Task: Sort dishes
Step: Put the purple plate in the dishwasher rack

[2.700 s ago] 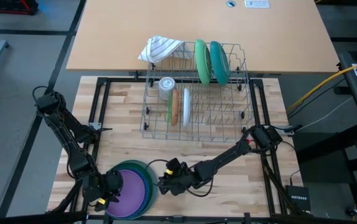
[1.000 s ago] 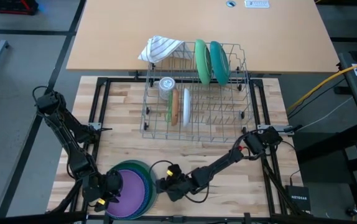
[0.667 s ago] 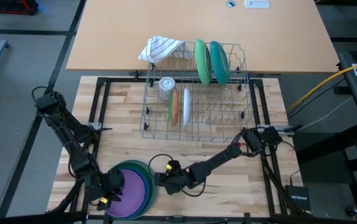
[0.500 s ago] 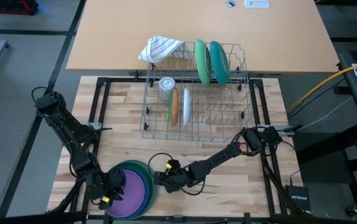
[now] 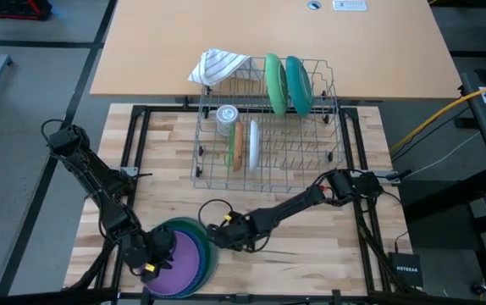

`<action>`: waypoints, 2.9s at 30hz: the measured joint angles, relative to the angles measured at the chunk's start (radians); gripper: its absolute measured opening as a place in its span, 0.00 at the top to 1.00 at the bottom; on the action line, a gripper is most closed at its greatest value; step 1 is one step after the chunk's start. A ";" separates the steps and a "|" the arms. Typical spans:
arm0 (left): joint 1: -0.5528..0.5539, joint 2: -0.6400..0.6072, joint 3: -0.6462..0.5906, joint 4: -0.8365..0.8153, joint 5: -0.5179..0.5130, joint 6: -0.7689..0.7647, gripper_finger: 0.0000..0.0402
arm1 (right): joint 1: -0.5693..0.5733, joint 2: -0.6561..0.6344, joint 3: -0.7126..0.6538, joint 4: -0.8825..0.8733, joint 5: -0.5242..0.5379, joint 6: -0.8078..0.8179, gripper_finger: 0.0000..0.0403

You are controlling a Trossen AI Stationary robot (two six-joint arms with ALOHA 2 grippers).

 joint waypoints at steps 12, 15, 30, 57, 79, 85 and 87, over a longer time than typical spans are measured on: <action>0.000 -0.021 0.000 -0.001 0.009 0.008 0.71 | -0.025 0.007 0.184 -0.488 -0.013 0.002 0.56; 0.000 -0.023 0.000 0.002 0.009 0.055 0.71 | -0.025 0.007 0.192 -0.552 -0.007 0.009 0.56; -0.051 -0.023 0.000 0.106 0.114 0.592 0.71 | -0.025 0.006 0.193 -0.582 0.047 0.024 0.56; -0.065 -0.022 0.000 -0.065 -0.027 1.055 0.71 | -0.025 0.004 0.193 -0.570 0.058 0.020 0.56; -0.028 0.034 0.000 -0.060 -0.030 1.104 0.89 | -0.025 0.004 0.193 -0.569 0.062 0.014 0.56; -0.028 0.034 0.001 -0.049 -0.034 1.099 0.98 | -0.023 0.004 0.194 -0.564 0.081 -0.017 0.56; -0.029 0.034 0.001 -0.028 -0.032 1.099 0.98 | -0.017 0.003 0.194 -0.565 0.082 -0.030 0.56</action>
